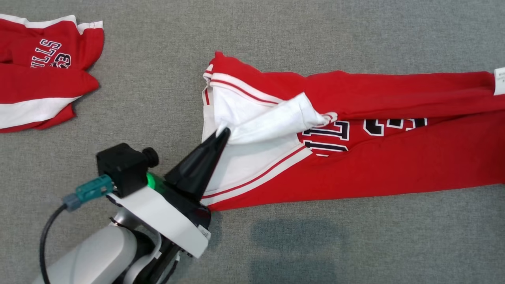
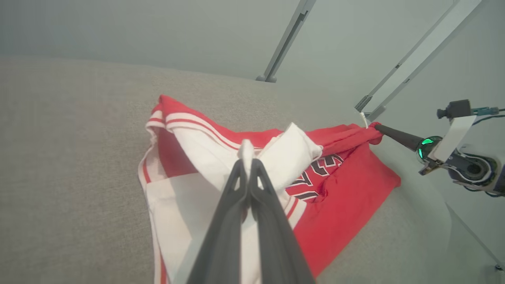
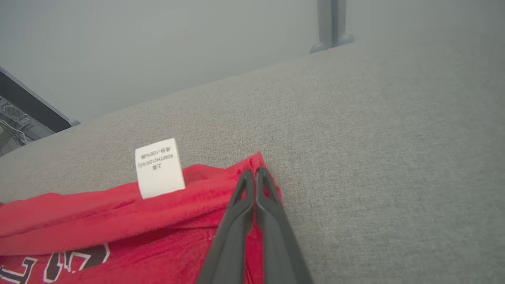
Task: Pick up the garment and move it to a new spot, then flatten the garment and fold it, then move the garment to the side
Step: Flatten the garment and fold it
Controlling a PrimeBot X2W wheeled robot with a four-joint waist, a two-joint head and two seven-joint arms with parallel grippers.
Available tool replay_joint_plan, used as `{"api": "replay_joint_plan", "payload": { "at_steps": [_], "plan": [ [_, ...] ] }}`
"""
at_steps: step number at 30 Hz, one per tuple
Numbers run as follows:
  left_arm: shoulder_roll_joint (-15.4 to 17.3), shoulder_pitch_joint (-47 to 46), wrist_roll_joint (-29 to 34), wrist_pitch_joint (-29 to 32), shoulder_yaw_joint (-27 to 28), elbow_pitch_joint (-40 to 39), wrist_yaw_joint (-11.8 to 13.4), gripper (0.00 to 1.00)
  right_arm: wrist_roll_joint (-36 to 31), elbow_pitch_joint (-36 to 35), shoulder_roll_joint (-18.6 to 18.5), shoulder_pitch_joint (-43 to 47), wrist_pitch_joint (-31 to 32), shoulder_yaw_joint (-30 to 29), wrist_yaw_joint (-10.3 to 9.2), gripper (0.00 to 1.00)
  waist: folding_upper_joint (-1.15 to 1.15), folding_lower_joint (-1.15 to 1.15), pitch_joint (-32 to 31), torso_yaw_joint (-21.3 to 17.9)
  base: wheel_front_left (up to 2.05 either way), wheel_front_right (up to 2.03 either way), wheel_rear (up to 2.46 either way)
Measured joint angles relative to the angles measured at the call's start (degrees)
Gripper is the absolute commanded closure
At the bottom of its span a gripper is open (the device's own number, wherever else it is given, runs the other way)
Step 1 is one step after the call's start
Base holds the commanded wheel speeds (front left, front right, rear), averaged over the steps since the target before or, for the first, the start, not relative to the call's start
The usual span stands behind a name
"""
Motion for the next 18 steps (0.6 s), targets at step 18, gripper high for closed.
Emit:
{"api": "replay_joint_plan", "payload": {
  "at_steps": [18],
  "plan": [
    [-1.11, 4.53, -1.47, 1.32, -3.55, 6.06, 1.1, 1.0, -4.2, 0.8, 0.68, 4.85, 0.0, -1.31, 0.01, 1.0, 0.0, 0.0, -0.76, 0.36, 0.0, 0.0, 0.0]
  ]
}}
